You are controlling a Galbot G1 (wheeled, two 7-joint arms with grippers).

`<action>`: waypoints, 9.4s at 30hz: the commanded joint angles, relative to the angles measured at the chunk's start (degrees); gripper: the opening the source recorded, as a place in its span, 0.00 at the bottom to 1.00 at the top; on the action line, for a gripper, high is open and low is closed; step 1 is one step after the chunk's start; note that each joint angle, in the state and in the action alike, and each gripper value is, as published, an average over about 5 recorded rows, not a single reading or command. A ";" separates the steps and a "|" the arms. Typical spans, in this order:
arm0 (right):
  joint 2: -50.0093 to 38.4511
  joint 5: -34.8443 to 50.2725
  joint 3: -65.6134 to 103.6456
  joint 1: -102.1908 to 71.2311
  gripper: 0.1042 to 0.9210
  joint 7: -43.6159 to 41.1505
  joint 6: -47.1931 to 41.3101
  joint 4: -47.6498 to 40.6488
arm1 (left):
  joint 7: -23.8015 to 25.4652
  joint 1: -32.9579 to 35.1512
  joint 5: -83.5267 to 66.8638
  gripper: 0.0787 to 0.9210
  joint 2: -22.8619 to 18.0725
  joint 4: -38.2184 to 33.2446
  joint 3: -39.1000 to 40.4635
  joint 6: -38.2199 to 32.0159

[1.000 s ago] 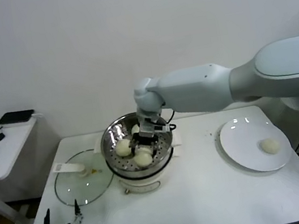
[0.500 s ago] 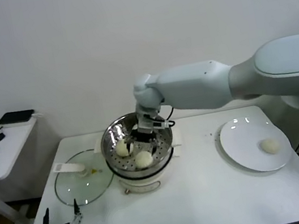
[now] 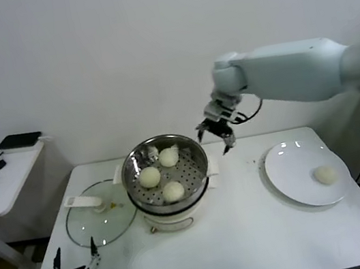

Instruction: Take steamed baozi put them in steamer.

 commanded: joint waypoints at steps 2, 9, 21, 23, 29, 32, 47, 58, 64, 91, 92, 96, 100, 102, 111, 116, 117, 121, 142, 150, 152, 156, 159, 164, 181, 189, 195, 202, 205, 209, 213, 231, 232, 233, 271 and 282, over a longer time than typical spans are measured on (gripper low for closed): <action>-18.97 -5.29 -1.61 -3.09 0.88 -1.70 -10.29 -0.60 | 0.01 0.07 0.03 0.88 -1.02 0.26 0.06 -0.13; -24.69 -12.20 4.60 -11.83 0.88 -1.75 -9.73 -3.57 | 0.02 0.31 0.34 0.88 -1.08 0.75 0.03 -0.33; -25.79 -20.51 16.98 -25.70 0.88 -1.66 -5.67 -14.90 | -0.06 0.46 1.27 0.88 -0.90 1.65 0.08 -0.51; -25.62 -21.33 18.69 -27.40 0.88 -1.77 -5.13 -16.52 | -0.08 0.50 1.43 0.88 -0.87 1.79 0.08 -0.52; -25.18 -24.21 23.64 -32.40 0.88 -1.92 -4.10 -20.03 | -0.07 0.65 1.66 0.88 -0.70 2.25 0.05 -0.57; -25.03 -25.13 25.60 -34.21 0.88 -1.81 -3.99 -21.01 | -0.07 0.73 1.90 0.88 -0.68 2.39 0.10 -0.53; -22.15 -27.24 32.71 -38.98 0.88 -1.13 -3.28 -26.38 | -0.13 1.29 2.28 0.88 -0.81 2.47 0.09 -0.98; -20.60 -27.98 35.06 -40.65 0.88 -1.28 -3.00 -28.02 | -0.16 1.06 2.46 0.88 -1.02 2.41 0.16 -0.76; -20.73 -28.17 34.80 -40.58 0.84 -1.61 -3.09 -27.28 | -0.16 0.87 2.36 0.88 -1.03 2.30 0.05 -0.62; -19.61 11.52 -3.17 5.27 0.62 5.80 -24.53 8.22 | -0.33 0.38 2.11 0.88 -0.99 0.90 1.15 0.13; -19.02 13.67 -2.83 6.06 0.62 6.86 -25.90 9.87 | -0.35 0.30 2.09 0.88 -0.95 0.87 1.18 0.19; -16.27 20.70 -0.17 7.83 0.62 10.54 -30.63 15.32 | -0.49 0.19 2.06 0.88 -0.75 0.83 1.32 0.34; -12.81 24.63 4.24 7.78 0.62 11.65 -33.39 17.26 | -0.57 0.19 2.03 0.88 -0.61 0.88 1.34 0.44; -10.93 26.16 6.13 7.32 0.62 11.84 -34.28 17.16 | -0.56 0.20 2.03 0.88 -0.58 0.91 1.32 0.49; -1.36 28.60 9.93 1.85 0.62 10.37 -35.54 11.15 | -0.46 0.51 1.98 0.88 -0.57 0.89 1.02 0.67; 4.43 26.85 9.59 -1.85 0.62 8.17 -34.41 6.08 | -0.37 0.56 1.96 0.88 -0.56 1.07 0.88 0.74; 5.54 26.46 9.62 -2.55 0.62 7.97 -34.34 5.18 | -0.35 0.57 1.96 0.88 -0.55 1.11 0.87 0.75; 9.22 25.70 10.51 -5.06 0.62 7.94 -34.55 1.89 | -0.19 0.50 1.95 0.88 -0.48 1.44 0.83 0.80; 12.23 17.03 9.09 -10.51 0.62 9.02 -35.28 -2.24 | -0.16 0.46 1.84 0.88 -0.56 2.19 0.47 0.20; 12.43 16.68 10.41 -11.70 0.62 9.11 -35.21 -3.51 | -0.14 0.44 1.83 0.88 -0.61 1.97 0.46 0.23; 12.53 16.38 10.48 -11.76 0.62 9.06 -35.06 -3.78 | -0.14 0.45 1.82 0.88 -0.61 1.93 0.41 0.20; 12.40 15.48 10.25 -11.75 0.63 8.84 -34.58 -3.76 | -0.15 0.45 1.74 0.88 -0.63 2.01 0.26 0.14; 12.16 15.14 10.07 -11.74 0.63 8.72 -34.34 -3.60 | -0.15 0.47 1.69 0.88 -0.61 2.03 0.22 0.11; 11.94 14.90 9.93 -11.57 0.63 8.50 -34.09 -3.27 | -0.12 0.45 1.55 0.88 -0.60 2.06 0.28 0.10; 7.86 18.60 9.50 -6.21 0.88 7.91 -32.58 -1.34 | 0.15 0.32 -0.05 0.88 -0.25 1.08 0.27 1.21; -6.12 25.99 16.63 -6.00 0.88 26.75 -41.34 8.16 | 0.13 0.44 0.15 0.88 -0.23 0.73 -0.13 1.07; -16.73 24.38 29.72 -16.80 0.88 44.45 -40.50 17.15 | 0.09 0.75 0.61 0.88 -0.49 0.60 0.14 0.47; -27.13 21.76 50.86 -37.52 0.88 57.72 -35.66 26.20 | 0.29 0.64 0.71 0.88 -0.66 0.13 0.14 0.30; -30.26 18.47 63.83 -50.89 0.88 61.00 -32.14 29.22 | 0.53 0.48 0.97 0.88 -0.79 0.00 0.20 0.26; -33.03 13.49 79.01 -69.03 0.88 62.88 -27.18 33.69 | 1.04 0.56 1.36 0.88 -0.99 -0.28 0.32 -0.16; -34.24 8.33 95.72 -88.49 0.88 63.86 -22.41 39.26 | 1.25 0.64 1.82 0.88 -1.27 -0.43 0.47 -0.62; 4.60 -5.57 137.94 -142.34 0.88 59.93 1.80 47.99 | 1.46 2.13 3.05 0.88 -1.77 -1.45 0.61 -2.52; 6.23 -6.05 137.93 -143.08 0.88 59.82 2.55 48.03 | 1.45 2.33 3.09 0.88 -1.71 -1.50 0.61 -2.68; 7.45 -6.39 137.77 -143.70 0.88 59.77 3.27 48.05 | 1.43 2.52 3.09 0.88 -1.65 -1.54 0.61 -2.83; 11.52 -11.81 130.77 -151.33 0.88 57.43 14.61 43.41 | 1.33 4.15 3.60 0.88 -2.16 -2.52 0.71 -4.21; 11.64 -11.68 130.62 -151.31 0.88 57.36 14.40 43.40 | 1.87 4.08 3.22 0.88 -2.40 -2.60 1.06 -4.35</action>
